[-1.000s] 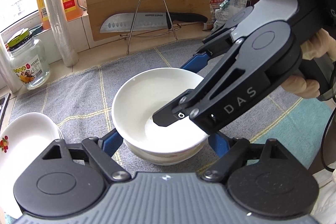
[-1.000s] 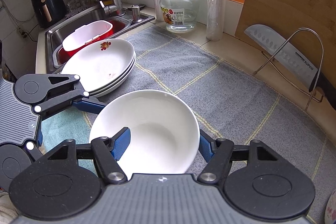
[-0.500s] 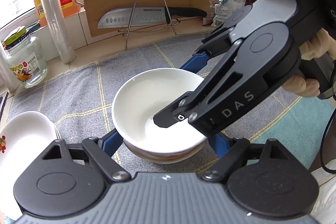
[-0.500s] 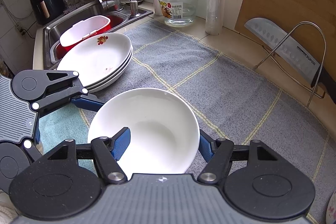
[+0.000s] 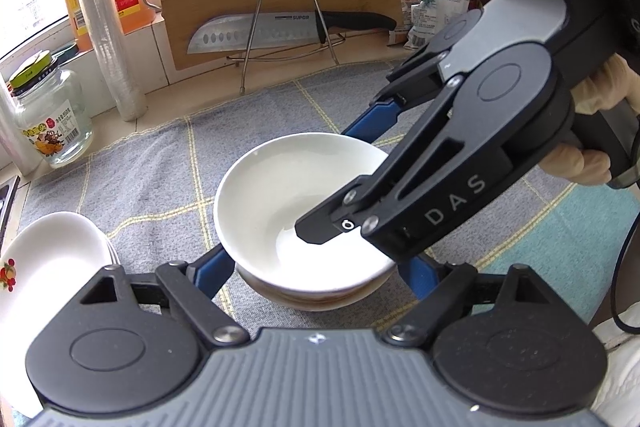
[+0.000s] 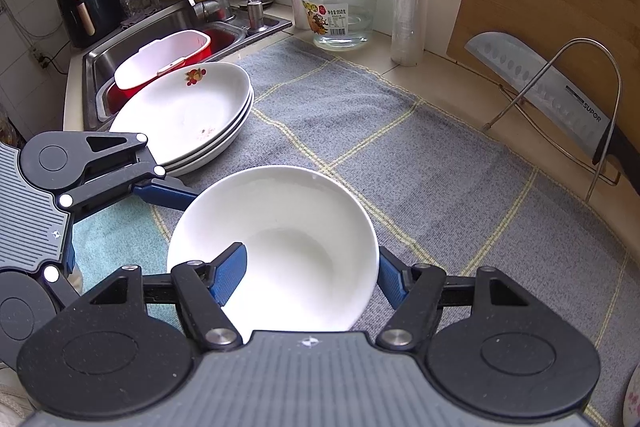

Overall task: Organize plates and bowls
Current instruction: 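Lower the held bowl into the first bowl with both tools, then open both tools and withdraw them from the nested bowls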

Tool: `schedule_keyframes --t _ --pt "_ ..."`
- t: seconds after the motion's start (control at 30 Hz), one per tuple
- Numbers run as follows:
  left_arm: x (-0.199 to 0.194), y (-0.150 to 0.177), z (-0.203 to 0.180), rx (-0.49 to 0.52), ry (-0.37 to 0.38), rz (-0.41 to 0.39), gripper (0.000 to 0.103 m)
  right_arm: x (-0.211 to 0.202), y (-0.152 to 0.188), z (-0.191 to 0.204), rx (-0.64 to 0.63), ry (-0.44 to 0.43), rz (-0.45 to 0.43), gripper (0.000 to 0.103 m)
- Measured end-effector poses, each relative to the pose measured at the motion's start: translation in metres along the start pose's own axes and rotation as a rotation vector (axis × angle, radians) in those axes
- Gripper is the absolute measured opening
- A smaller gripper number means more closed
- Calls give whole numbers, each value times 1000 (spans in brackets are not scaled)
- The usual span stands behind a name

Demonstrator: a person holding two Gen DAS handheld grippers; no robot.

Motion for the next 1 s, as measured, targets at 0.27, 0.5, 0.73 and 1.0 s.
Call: schedule_keyframes --t 0.27,0.5,0.73,1.0 --pt "0 0 0 -4 -3 4 90 -4 1 0 -2 5 -7 74" --pt "-14 0 0 -3 4 -32 96 -9 2 1 -4 10 -13 74" --pt "-21 0 -1 -3 4 -45 98 -17 4 0 9 22 -46 98" --pt "-25 -3 -2 -28 18 -75 98 -36 12 -19 80 115 -85 103"
Point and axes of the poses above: each gripper's, at about its wrist camera, not at the fingertips, and x roughly the way its jaws point, z to its left, y to its underside, the point moved 5 cm from there along x, roughly the way its jaws point
